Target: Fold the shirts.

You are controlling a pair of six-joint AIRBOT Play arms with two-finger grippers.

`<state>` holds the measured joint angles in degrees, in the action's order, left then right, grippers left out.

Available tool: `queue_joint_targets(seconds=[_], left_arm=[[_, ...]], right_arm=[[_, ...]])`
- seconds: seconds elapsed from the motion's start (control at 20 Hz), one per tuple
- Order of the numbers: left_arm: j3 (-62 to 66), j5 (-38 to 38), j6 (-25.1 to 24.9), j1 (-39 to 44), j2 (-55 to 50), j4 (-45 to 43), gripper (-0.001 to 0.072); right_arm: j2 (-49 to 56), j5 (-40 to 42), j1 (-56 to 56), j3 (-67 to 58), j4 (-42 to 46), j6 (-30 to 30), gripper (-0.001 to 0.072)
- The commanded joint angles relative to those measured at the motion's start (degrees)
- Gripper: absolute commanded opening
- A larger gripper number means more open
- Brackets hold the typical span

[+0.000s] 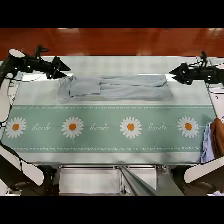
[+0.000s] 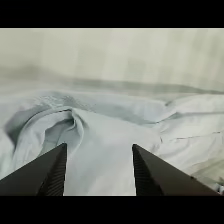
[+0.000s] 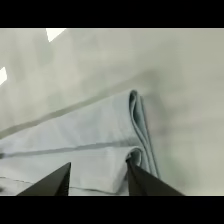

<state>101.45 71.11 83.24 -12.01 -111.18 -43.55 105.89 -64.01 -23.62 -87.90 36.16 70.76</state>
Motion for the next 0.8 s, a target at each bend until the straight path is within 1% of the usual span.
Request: queue_joint_targets(seconds=[0.0, 0.1, 0.15, 0.3, 0.4, 0.5, 0.6, 0.75], left_arm=[[0.1, 3.0, 0.0, -1.6, 7.1, -9.1, 0.0504], [-5.0, 2.0, -0.8, -1.5, 14.1, -14.6, 0.0504], [-10.4, -0.5, -1.7, -1.6, 18.4, -15.0, 0.0504], [-28.3, -10.0, -1.8, -1.0, 30.7, -14.3, 0.0504], [-36.8, -13.1, -1.8, 0.0, 36.5, -14.3, 0.0504], [-40.2, -13.3, -1.8, 0.8, 38.8, -14.3, 0.0504], [-40.7, -13.3, -1.7, 1.6, 39.0, -14.3, 0.0504], [-40.7, -13.7, -1.7, 2.2, 39.0, -13.7, 0.0504]], right_arm=[[-4.5, -6.4, -6.4, -1.4, 2.4, 0.5, 0.0412], [-7.3, -5.9, -9.5, 1.0, 5.2, 0.6, 0.0412], [-8.3, -4.5, -10.4, 4.2, 5.2, 0.6, 0.0412], [-8.2, -0.5, -9.7, 14.1, 3.0, -0.1, 0.0417], [-6.3, 0.2, -7.6, 16.8, -0.5, -1.1, 0.0417], [-3.9, 1.1, -4.9, 16.8, -4.3, -1.0, 0.0417], [-2.1, 3.3, -2.4, 16.8, -8.3, -1.0, 0.0417], [0.3, 4.3, 0.6, 15.9, -8.6, -0.2, 0.0417]])
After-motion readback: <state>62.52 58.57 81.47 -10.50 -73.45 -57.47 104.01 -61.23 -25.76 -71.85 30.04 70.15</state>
